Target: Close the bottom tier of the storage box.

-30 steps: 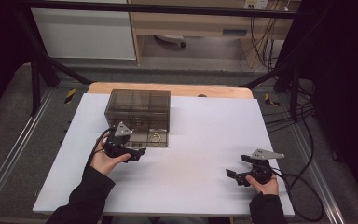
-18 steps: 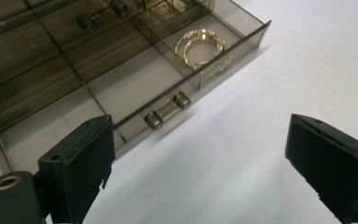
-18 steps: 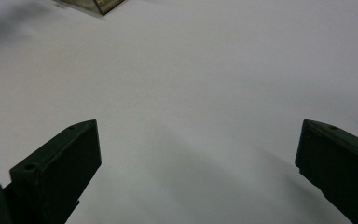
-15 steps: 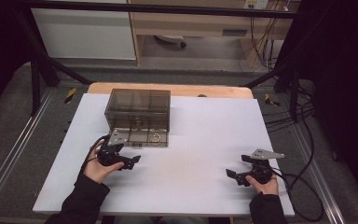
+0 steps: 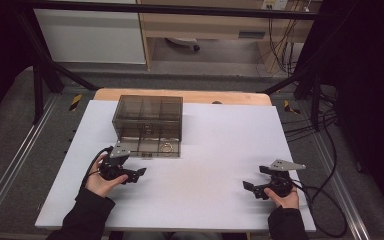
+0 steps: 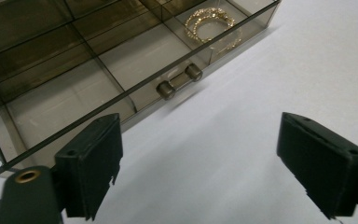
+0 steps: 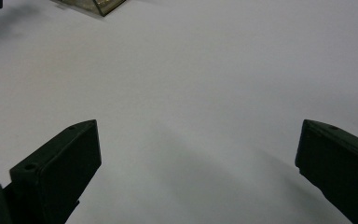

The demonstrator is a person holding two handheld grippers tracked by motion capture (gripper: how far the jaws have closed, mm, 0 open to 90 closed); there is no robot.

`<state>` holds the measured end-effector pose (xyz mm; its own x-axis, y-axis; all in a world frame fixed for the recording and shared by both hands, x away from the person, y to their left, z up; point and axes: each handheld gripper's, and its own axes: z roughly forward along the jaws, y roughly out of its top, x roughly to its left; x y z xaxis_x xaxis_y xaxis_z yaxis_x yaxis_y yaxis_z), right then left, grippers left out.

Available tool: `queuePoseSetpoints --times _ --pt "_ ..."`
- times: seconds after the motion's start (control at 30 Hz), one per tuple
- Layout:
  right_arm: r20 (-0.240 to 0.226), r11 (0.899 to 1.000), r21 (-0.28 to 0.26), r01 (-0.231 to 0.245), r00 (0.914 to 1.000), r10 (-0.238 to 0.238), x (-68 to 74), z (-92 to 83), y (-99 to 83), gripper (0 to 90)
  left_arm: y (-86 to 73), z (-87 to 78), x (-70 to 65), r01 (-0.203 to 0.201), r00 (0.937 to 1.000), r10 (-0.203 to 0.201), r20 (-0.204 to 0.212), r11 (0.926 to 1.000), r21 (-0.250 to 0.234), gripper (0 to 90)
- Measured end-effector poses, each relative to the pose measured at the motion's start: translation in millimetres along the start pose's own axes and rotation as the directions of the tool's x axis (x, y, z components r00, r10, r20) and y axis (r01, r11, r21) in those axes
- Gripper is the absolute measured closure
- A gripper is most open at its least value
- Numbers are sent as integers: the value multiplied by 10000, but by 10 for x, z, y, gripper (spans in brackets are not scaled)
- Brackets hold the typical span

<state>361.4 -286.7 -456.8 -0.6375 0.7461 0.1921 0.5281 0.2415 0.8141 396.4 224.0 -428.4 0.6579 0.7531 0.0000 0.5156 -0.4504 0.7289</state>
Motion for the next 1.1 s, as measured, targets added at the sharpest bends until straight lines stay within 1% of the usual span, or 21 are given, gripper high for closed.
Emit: queuePoseSetpoints --times 0.13,0.27,0.5,0.63,0.9,1.1 --pt "-7 10000 58 76 10000 -76 -1 8 -3 7 -14 14 13 -35 10000 35 25 10000 92 239" --pt "-19 10000 58 67 10000 -66 -2 6 -3 8 -25 26 43 -80 10000 79 19 9998 173 338" --pt "-20 10000 63 64 10000 -63 0 7 -4 8 -39 46 96 0 9999 4 -154 9997 264 487" --pt "-5 9999 65 101 9999 -101 -5 9 -3 7 -30 69 114 14 9998 -8 -204 9996 277 547" --pt "-31 10000 80 39 10000 -39 1 9 -4 8 2 132 131 -97 9991 111 -409 9993 364 703" --pt "-24 10000 87 33 10000 -33 4 6 -4 8 20 159 148 -44 9984 62 -560 9995 326 782"
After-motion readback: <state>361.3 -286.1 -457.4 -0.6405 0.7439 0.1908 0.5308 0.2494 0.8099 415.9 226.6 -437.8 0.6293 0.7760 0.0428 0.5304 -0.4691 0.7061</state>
